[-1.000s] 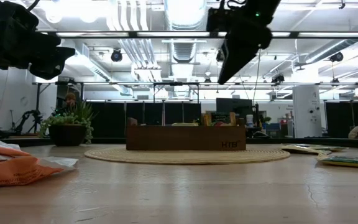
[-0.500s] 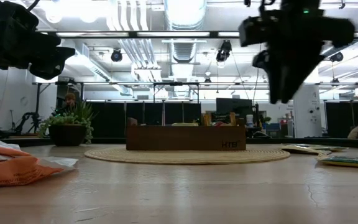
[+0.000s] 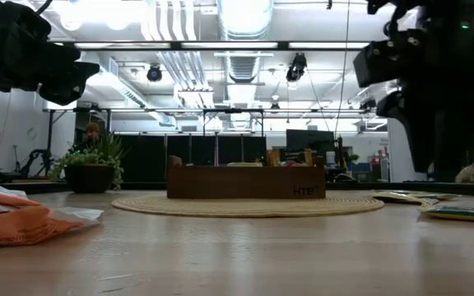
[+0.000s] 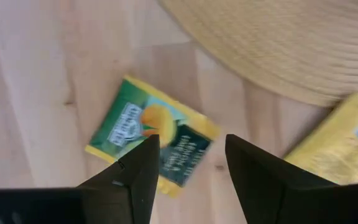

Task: Pick & Place Tea
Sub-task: Put the yellow tea bag into the middle section of the wooden organizer

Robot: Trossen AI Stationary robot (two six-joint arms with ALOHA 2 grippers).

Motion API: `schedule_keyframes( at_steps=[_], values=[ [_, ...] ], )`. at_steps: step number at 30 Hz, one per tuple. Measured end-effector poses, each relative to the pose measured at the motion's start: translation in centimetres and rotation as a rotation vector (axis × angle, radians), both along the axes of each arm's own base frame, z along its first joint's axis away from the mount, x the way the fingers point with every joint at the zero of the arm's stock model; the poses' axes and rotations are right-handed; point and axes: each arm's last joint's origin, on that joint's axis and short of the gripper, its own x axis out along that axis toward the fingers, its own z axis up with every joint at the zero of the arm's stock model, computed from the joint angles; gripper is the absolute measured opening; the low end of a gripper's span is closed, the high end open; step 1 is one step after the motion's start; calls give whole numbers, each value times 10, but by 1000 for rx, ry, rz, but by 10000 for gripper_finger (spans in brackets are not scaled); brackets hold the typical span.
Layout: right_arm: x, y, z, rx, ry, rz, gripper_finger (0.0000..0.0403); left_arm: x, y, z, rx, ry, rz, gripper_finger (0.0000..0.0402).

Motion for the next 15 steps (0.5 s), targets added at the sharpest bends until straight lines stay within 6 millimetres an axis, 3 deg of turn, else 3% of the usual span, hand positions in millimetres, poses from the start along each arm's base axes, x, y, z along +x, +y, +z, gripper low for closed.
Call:
schedule_keyframes(
  at_steps=[7, 15],
  values=[
    [-11, -1, -16, 5, 41, -91, 180, 0, 0, 0, 0, 0, 0, 167],
    [-16, -3, -41, 79, -32, -119, 180, 0, 0, 0, 0, 0, 0, 167]
  ],
)
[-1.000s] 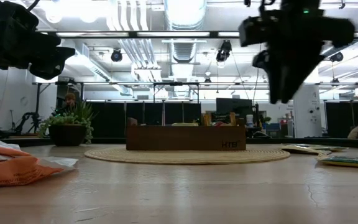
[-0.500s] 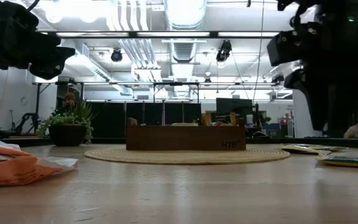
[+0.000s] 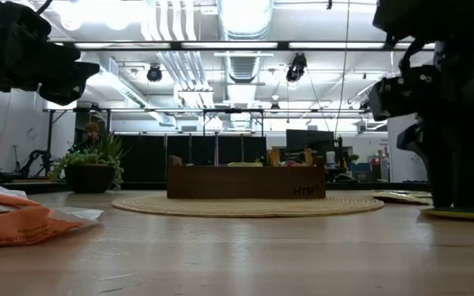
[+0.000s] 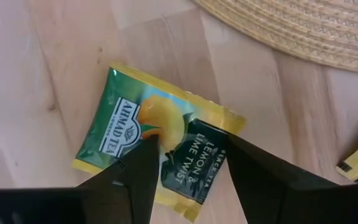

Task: Pick & Place Tea
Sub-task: Put the yellow tea bag into the middle section of the wooden organizer

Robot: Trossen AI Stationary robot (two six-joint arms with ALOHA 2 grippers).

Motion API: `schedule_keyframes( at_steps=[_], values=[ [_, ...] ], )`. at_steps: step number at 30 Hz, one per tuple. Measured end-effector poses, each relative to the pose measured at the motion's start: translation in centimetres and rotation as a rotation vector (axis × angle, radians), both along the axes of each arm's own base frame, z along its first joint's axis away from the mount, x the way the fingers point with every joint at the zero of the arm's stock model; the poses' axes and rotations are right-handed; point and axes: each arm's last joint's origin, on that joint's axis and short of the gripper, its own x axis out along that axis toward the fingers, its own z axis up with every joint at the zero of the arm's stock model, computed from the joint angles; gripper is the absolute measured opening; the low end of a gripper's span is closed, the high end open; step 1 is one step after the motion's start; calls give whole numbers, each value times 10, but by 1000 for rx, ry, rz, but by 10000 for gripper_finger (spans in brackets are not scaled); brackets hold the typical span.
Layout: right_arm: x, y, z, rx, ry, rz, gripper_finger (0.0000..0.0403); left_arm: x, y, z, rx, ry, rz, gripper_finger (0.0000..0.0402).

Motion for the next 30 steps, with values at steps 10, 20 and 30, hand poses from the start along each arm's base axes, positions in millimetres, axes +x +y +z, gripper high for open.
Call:
schedule_keyframes(
  at_steps=[10, 20, 30],
  values=[
    [-2, -2, -16, -66, 45, 14, 153, 0, 0, 0, 0, 0, 0, 167],
    [8, 1, -6, -96, 17, 128, 15, 0, 0, 0, 0, 0, 0, 167],
    [48, 7, 40, -446, -220, 355, 12, 0, 0, 0, 0, 0, 0, 167]
  ],
)
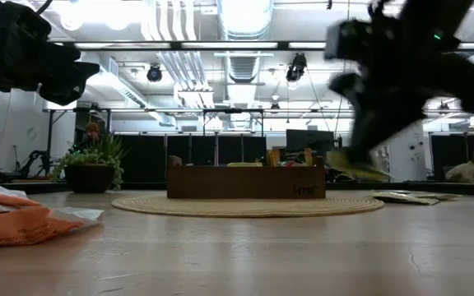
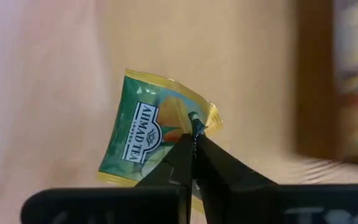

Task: Pick & Place Tea
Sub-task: Put the yellow tea bag into the middle section of the wooden organizer

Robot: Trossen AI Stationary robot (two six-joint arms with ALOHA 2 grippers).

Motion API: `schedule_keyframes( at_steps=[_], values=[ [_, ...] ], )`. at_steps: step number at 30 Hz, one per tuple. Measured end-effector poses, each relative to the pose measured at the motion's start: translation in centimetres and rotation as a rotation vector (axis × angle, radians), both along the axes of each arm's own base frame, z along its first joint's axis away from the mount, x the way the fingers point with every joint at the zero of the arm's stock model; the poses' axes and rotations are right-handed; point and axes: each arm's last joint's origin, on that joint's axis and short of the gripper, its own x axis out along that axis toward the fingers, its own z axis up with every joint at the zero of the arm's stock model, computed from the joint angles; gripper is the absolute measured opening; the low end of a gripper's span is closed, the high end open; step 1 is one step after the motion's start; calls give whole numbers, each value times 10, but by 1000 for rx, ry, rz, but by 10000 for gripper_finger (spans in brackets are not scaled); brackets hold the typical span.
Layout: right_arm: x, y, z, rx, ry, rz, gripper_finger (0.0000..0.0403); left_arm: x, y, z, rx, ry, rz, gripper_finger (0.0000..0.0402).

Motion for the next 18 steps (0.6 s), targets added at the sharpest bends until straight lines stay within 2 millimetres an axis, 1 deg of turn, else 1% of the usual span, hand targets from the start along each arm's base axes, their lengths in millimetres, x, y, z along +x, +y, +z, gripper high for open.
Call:
schedule_keyframes(
  at_steps=[5, 9, 12, 15, 18],
  values=[
    [15, -2, 25, -275, -110, 33, 12, 0, 0, 0, 0, 0, 0, 167],
    [29, -9, 37, -464, -162, 0, 12, 0, 0, 0, 0, 0, 0, 167],
    [44, -14, 35, -567, -127, 6, 12, 0, 0, 0, 0, 0, 0, 167],
    [60, -20, 24, -644, -59, 21, 12, 0, 0, 0, 0, 2, 0, 167],
    [75, -25, 14, -745, -19, -11, 12, 0, 0, 0, 1, 3, 0, 167]
  ],
)
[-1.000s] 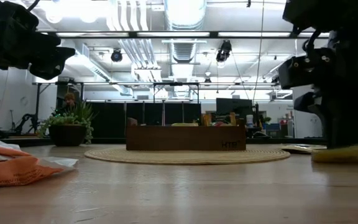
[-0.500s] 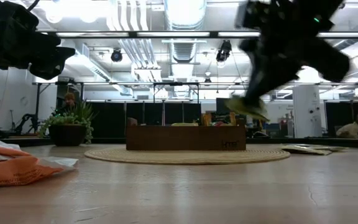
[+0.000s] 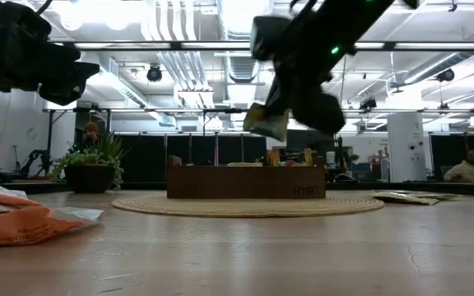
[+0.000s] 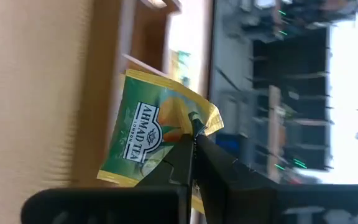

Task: Pick & Place Tea
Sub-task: Put the yellow tea bag into the middle section of the wooden organizer

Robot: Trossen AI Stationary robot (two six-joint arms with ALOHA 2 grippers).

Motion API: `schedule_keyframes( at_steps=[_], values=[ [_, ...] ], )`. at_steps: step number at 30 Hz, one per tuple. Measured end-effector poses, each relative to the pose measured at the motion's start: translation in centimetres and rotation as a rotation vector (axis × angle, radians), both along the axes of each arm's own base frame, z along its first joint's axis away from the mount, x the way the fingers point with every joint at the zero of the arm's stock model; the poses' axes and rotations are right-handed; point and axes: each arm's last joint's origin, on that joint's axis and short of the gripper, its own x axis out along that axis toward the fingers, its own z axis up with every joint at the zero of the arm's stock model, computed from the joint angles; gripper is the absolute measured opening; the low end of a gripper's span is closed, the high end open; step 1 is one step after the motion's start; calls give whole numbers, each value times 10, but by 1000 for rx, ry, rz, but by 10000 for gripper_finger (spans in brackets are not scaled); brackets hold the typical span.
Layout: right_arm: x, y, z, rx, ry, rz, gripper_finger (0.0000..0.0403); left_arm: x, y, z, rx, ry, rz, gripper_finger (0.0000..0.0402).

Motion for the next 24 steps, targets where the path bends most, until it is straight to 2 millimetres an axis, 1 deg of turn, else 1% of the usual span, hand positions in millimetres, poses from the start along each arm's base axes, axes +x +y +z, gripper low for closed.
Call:
schedule_keyframes(
  at_steps=[4, 7, 11, 17, 24],
  values=[
    [17, -6, -11, -132, 14, -69, 12, 0, 0, 0, 0, 3, 0, 167],
    [29, -10, -16, -149, 41, -73, 12, 0, 0, 0, 0, 5, 0, 167],
    [39, -16, -30, -173, 107, -73, 12, 0, 0, 0, 0, 5, 0, 167],
    [45, -30, -41, -184, 148, -100, 12, 0, 0, 0, 1, 5, 0, 167],
    [47, -47, -43, -135, 119, -142, 13, 0, 0, 0, 0, 5, 0, 167]
  ],
)
